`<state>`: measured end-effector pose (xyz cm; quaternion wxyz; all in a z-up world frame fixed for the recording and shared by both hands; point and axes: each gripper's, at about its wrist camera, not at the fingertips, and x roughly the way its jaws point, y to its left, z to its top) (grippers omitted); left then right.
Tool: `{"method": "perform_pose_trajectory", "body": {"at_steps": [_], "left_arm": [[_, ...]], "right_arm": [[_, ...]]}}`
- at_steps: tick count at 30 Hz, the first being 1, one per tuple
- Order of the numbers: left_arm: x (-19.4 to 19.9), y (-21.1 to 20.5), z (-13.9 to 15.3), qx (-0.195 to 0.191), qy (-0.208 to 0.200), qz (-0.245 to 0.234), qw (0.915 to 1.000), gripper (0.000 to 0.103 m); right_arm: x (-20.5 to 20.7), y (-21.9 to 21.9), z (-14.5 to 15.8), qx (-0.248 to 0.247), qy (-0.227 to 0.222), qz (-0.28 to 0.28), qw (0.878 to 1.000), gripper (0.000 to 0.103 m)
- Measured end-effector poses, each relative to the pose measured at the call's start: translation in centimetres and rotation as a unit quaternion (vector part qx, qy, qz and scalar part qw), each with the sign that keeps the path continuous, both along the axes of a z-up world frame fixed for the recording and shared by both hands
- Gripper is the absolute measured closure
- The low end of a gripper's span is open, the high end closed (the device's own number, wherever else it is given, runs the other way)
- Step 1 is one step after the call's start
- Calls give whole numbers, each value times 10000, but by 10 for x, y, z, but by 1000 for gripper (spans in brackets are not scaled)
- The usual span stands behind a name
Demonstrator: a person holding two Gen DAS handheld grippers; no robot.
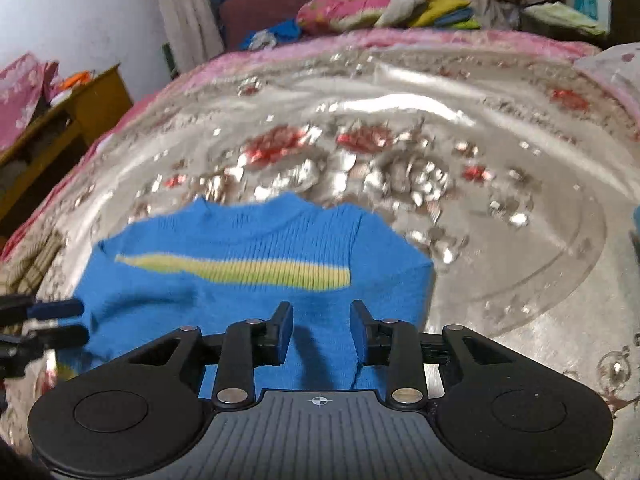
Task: Fold small clothes
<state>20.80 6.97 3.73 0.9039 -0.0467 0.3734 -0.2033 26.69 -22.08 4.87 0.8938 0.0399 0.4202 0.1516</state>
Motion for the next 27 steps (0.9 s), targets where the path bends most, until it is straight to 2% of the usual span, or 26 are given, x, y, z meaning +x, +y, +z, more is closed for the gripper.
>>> {"method": "perform_pose_trajectory", "body": {"at_steps": [3, 6, 10, 13, 14, 16, 18, 23, 25, 27], "left_arm": [[-2, -1, -5, 58, 69, -28, 10000, 51], [-2, -2, -7, 85, 95, -31, 9999, 51], [-1, -2, -6, 72, 92, -15, 9999, 51], [-2, -2, -6, 100, 76, -27, 9999, 51], [-2, -2, -6, 106, 74, -33, 9999, 51], [-3, -3, -7, 122, 59, -37, 9999, 51], [-3, -3, -6, 131, 21, -20, 9999, 51], [-10, -6, 2, 156, -314, 25, 9994, 51], [-8, -10, -1, 271, -295, 4, 9992, 51], [-3, -15, -12, 520, -70, 0, 9986, 51]], "right_arm": [[1, -2, -10, -62, 124, 270, 9995, 71], [-2, 3, -16, -80, 187, 463, 9987, 66], [2, 1, -20, -119, 136, 528, 9984, 66], [6, 0, -21, -89, 257, 669, 9974, 66], [7, 0, -21, -70, 321, 715, 9969, 69], [7, -1, -19, -33, 431, 706, 9966, 96], [5, -3, -13, -33, 389, 630, 9972, 97], [1, -5, 11, -20, -138, 451, 9989, 97], [4, -4, 14, -128, -277, 349, 9989, 97], [11, -2, 7, -281, -257, 156, 9992, 97]]}}
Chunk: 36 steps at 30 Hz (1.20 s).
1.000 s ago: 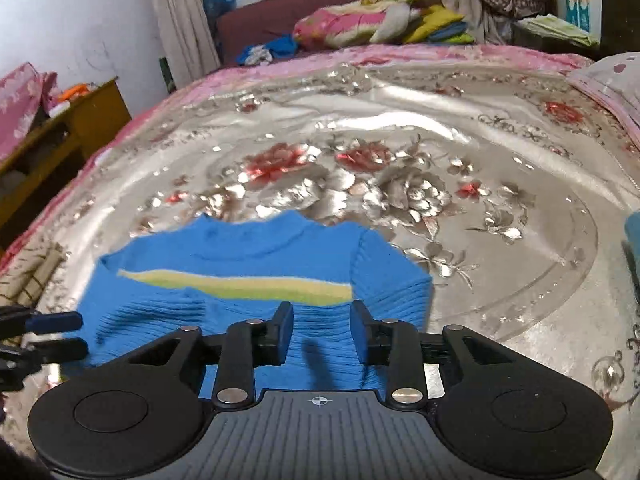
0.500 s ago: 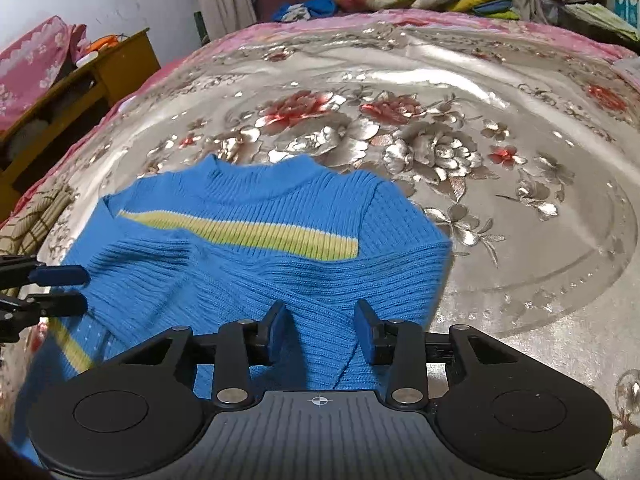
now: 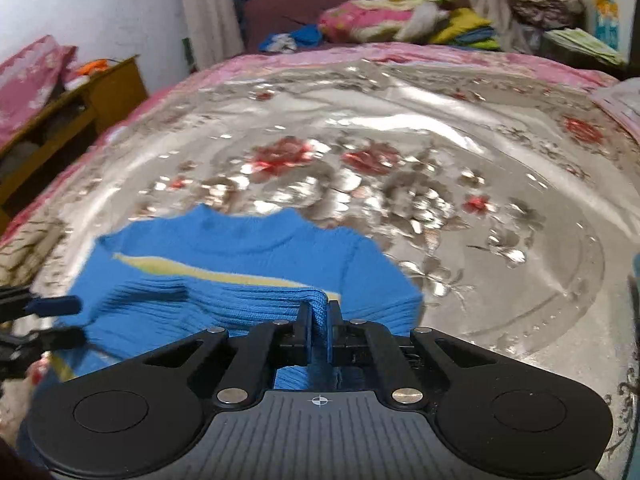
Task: Fold small clothes
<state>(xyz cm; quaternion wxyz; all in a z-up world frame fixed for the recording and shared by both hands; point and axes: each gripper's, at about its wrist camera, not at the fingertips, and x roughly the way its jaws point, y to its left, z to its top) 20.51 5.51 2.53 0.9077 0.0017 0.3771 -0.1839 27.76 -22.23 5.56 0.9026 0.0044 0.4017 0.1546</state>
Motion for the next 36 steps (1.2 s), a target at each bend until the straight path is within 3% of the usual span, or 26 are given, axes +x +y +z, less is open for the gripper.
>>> {"method": "perform_pose_trajectory", "body": {"at_steps": [4, 6, 13, 17, 24, 32, 36], "left_arm": [[-6, 1, -3, 19, 118, 15, 9999, 51], [-13, 5, 4, -58, 112, 11, 9999, 51], [-51, 24, 22, -234, 71, 291, 9993, 51], [-83, 31, 30, -198, 37, 333, 9992, 51], [-137, 38, 34, -189, 73, 473, 9987, 51], [-178, 47, 7, -100, 522, 836, 9951, 51], [-191, 53, -4, -93, 727, 990, 9924, 51]], "right_arm": [[4, 10, -18, -171, 288, -68, 9994, 91], [-6, 13, -15, -277, 122, -67, 9995, 89], [-56, 8, 20, -140, -140, -10, 9998, 85], [-96, -7, 45, 290, -121, -46, 9995, 85], [-175, -31, 80, 563, -253, -97, 9980, 81], [-241, -32, 21, 752, 653, -230, 9948, 76], [-260, -37, -3, 815, 879, -418, 9919, 76]]}}
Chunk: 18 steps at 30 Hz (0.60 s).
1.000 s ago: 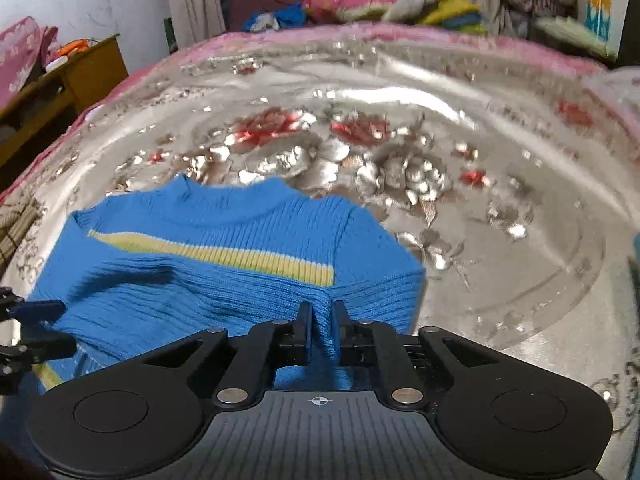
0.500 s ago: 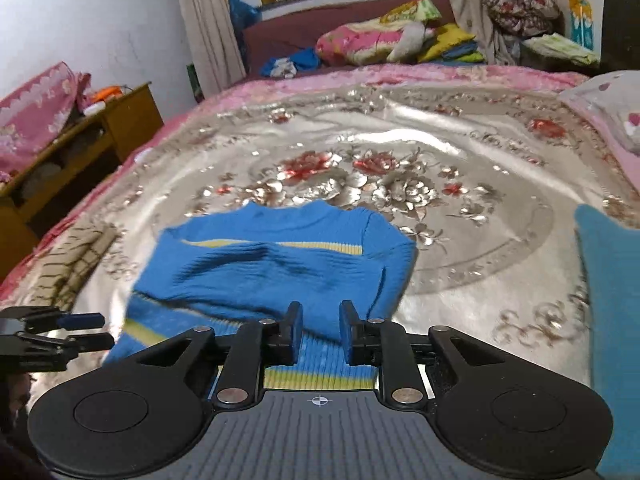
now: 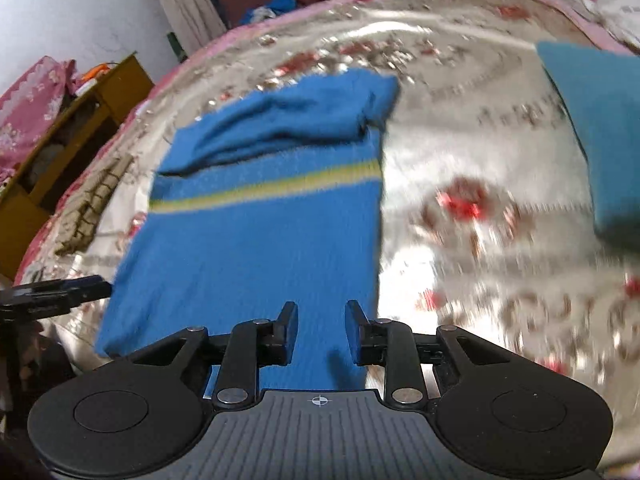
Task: Fold small clothes
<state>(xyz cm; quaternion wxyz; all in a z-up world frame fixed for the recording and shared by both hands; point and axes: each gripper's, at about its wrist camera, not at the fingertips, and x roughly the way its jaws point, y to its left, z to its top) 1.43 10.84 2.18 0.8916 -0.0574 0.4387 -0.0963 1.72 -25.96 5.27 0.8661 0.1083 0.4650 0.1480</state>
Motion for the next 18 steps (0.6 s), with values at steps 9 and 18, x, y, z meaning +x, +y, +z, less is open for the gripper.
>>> {"method": "perform_pose_trajectory", "body": {"at_steps": [9, 18], "left_arm": [[-10, -7, -16, -72, 207, 58, 9997, 51], [-19, -9, -17, -291, 303, -36, 9991, 51]], "right_arm": [[-19, -13, -31, 388, 369, -277, 9982, 71], [-31, -29, -43, 815, 381, -604, 9941, 73]]}}
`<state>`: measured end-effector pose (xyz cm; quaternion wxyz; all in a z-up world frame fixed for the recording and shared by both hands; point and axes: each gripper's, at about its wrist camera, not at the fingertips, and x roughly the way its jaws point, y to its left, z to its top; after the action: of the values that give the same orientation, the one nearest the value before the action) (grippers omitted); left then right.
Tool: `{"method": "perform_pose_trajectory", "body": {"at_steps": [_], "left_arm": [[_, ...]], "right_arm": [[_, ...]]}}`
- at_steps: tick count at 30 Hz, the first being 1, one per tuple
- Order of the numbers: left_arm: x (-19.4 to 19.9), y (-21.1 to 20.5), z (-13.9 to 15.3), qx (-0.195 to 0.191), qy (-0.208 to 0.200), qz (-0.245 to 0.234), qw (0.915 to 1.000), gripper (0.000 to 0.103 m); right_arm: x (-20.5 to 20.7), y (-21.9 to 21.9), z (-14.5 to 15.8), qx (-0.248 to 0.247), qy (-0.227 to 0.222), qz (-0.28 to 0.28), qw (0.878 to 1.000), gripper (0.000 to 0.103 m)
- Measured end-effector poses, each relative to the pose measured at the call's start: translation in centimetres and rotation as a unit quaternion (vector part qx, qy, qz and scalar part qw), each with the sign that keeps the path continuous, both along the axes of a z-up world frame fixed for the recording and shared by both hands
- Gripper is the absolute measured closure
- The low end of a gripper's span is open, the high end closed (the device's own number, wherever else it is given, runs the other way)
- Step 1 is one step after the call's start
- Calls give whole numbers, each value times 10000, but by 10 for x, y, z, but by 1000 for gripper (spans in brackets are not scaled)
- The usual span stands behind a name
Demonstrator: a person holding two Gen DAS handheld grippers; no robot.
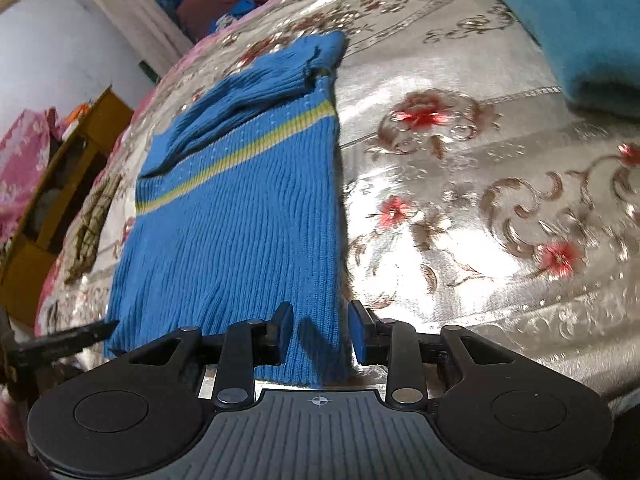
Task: Fold small clothes
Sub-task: 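Grasp the sweater hem with the left gripper while the right gripper grasps the hem too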
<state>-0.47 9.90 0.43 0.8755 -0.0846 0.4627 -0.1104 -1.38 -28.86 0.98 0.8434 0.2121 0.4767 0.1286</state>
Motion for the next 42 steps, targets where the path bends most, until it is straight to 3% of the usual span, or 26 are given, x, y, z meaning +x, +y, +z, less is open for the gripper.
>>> {"method": "perform_pose_trajectory", "body": {"at_steps": [6, 14, 17, 26, 28, 32, 34, 42], "left_arm": [[7, 7, -2, -295, 38, 65, 9995, 51], [8, 12, -2, -655, 31, 31, 9978, 53], [10, 13, -4, -590, 103, 169, 9981, 61], [13, 14, -8, -665, 249, 380, 9968, 63], [15, 12, -6, -591, 270, 420, 9970, 72], [21, 10, -3, -391, 379, 471, 9974, 85], [24, 9, 2, -395, 352, 465, 9975, 87], [20, 1, 29, -599, -117, 334, 9976, 90]], "right_arm": [[7, -2, -3, 238, 73, 9, 9997, 71], [14, -8, -14, 1025, 256, 2, 9944, 71], [16, -7, -17, 1113, 279, -12, 9934, 71], [19, -1, -23, 1301, 233, -4, 9912, 71], [20, 0, -24, 1365, 231, -28, 9904, 71], [18, -3, -23, 1330, 195, -74, 9909, 83], [18, -4, -22, 1351, 192, -139, 9906, 89], [15, -12, -13, 1714, -28, -330, 9846, 94]]}}
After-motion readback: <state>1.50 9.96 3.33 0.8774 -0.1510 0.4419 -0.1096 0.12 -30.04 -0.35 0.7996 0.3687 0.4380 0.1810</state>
